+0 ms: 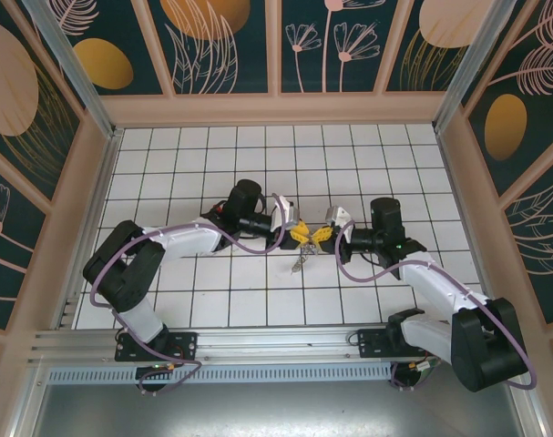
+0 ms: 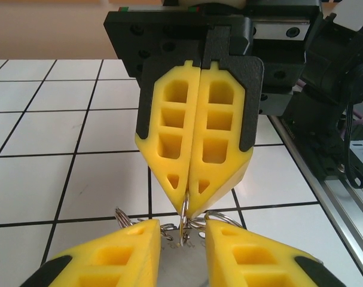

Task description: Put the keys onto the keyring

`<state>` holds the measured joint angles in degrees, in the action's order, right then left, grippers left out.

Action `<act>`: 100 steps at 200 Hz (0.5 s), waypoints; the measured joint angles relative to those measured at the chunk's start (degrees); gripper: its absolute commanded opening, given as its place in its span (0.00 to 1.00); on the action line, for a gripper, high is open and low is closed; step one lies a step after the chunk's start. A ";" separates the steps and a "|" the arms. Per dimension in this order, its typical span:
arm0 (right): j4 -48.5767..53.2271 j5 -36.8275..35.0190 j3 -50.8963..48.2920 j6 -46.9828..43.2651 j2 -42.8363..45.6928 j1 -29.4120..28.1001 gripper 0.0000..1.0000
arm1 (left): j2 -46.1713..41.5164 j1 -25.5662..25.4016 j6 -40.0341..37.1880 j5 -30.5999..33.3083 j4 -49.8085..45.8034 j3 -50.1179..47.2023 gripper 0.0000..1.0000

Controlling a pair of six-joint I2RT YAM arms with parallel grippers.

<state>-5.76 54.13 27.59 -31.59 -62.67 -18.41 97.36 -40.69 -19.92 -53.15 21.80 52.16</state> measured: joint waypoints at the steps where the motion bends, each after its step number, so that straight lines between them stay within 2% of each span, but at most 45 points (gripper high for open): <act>1: -0.02 0.00 0.00 0.00 0.00 0.00 0.00 | 0.00 0.00 0.02 0.00 0.00 0.00 0.27; 100: -2.89 0.61 -1.29 0.44 0.00 0.33 0.00 | 2.27 -0.15 -0.15 -1.03 -0.66 1.79 0.25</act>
<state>-8.64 54.74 26.30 -31.16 -62.67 -18.09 99.63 -40.84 -20.08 -54.17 21.15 53.95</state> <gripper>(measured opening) 0.052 0.252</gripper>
